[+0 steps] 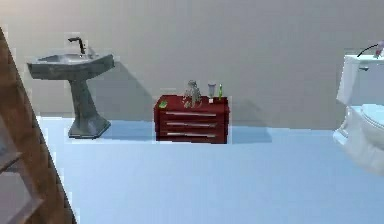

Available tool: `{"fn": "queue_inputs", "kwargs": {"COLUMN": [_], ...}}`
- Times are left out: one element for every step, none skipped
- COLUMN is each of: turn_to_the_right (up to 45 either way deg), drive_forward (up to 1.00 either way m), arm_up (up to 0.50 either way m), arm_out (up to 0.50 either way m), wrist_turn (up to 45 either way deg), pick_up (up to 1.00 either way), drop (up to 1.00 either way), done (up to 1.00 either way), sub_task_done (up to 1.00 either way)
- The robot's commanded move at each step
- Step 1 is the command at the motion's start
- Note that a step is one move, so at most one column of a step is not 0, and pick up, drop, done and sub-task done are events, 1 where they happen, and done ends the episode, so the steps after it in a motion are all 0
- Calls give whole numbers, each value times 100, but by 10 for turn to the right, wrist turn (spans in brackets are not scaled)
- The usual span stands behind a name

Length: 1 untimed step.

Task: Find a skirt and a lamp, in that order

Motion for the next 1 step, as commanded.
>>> {"fn": "queue_inputs", "kwargs": {"turn_to_the_right": [0], "drive_forward": [100], "arm_up": [0], "arm_out": [0], "wrist_turn": [0], "pick_up": [0], "drop": [0], "done": [0], "sub_task_done": [0]}}
